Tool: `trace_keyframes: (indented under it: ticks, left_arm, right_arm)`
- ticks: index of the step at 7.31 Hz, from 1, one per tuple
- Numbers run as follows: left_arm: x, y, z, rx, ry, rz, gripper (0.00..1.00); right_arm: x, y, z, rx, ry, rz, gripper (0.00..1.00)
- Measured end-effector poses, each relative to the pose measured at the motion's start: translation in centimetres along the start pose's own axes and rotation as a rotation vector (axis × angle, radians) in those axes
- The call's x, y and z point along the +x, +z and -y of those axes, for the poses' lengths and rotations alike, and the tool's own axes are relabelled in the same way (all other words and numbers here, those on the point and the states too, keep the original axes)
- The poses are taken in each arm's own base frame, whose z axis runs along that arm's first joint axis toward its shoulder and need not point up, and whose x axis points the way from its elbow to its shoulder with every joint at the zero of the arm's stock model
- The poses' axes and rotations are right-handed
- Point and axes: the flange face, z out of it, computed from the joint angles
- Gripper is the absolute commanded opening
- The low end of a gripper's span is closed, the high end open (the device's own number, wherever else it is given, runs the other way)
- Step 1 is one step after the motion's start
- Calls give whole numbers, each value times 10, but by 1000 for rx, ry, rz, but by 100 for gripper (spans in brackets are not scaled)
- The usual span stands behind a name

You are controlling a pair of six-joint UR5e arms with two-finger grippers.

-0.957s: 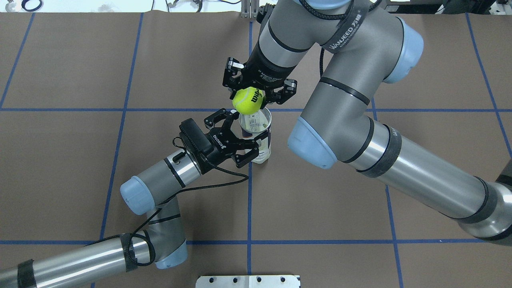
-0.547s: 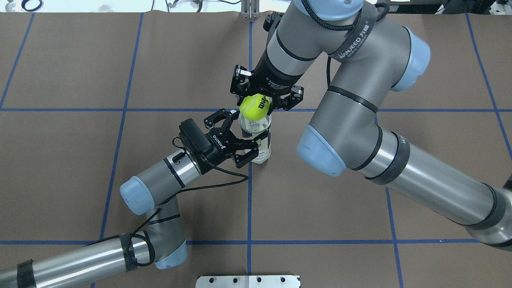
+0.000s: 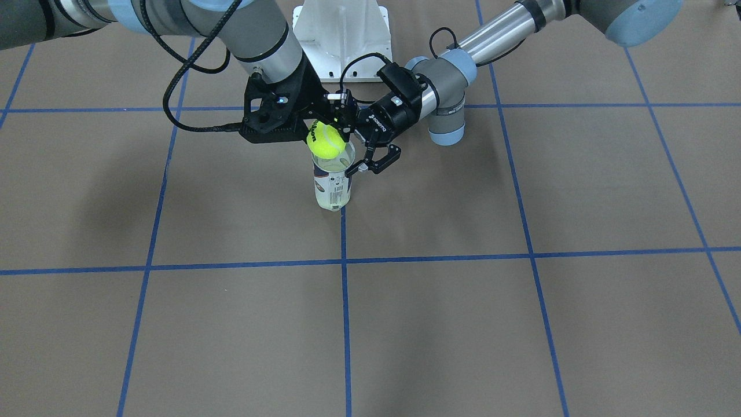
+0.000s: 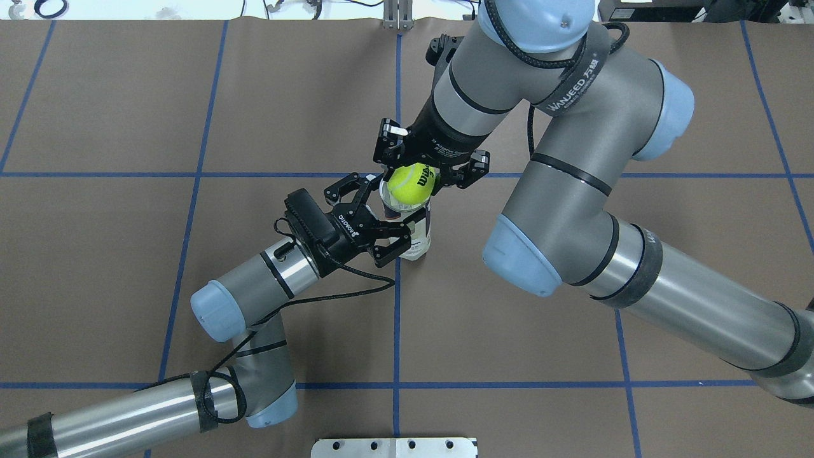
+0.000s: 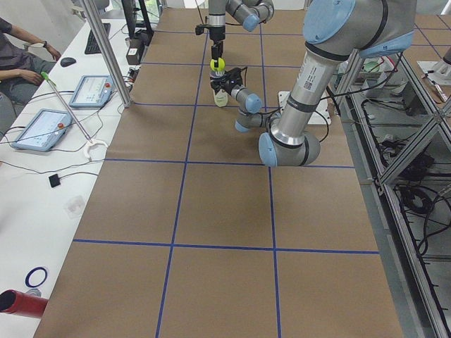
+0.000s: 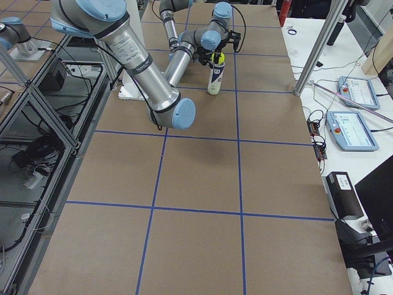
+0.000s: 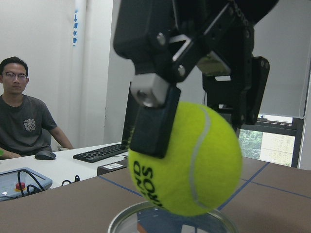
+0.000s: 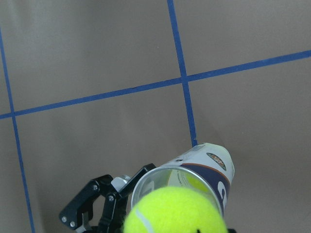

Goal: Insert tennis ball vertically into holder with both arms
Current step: 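Lower the ball into the can and open the right gripper, then open the left gripper off the can while the right gripper rises away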

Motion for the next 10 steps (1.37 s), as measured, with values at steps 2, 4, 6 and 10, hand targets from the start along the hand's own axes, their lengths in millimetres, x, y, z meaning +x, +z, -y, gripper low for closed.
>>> trace_keyframes:
  ticks: [2, 4, 6, 10]
  left_arm:
    - [0, 0, 0, 0, 0, 0, 86]
    - [0, 0, 0, 0, 0, 0, 86]
    - [0, 0, 1, 1, 0, 0, 86]
    - [0, 0, 1, 2, -1, -1, 99]
  right_arm:
    - [-1, 2, -2, -2, 0, -1, 99]
    - [-1, 2, -2, -1, 0, -2, 99]
    - [-1, 3, -1, -1, -3, -3, 99]
    - [8, 3, 1, -1, -14, -1, 99]
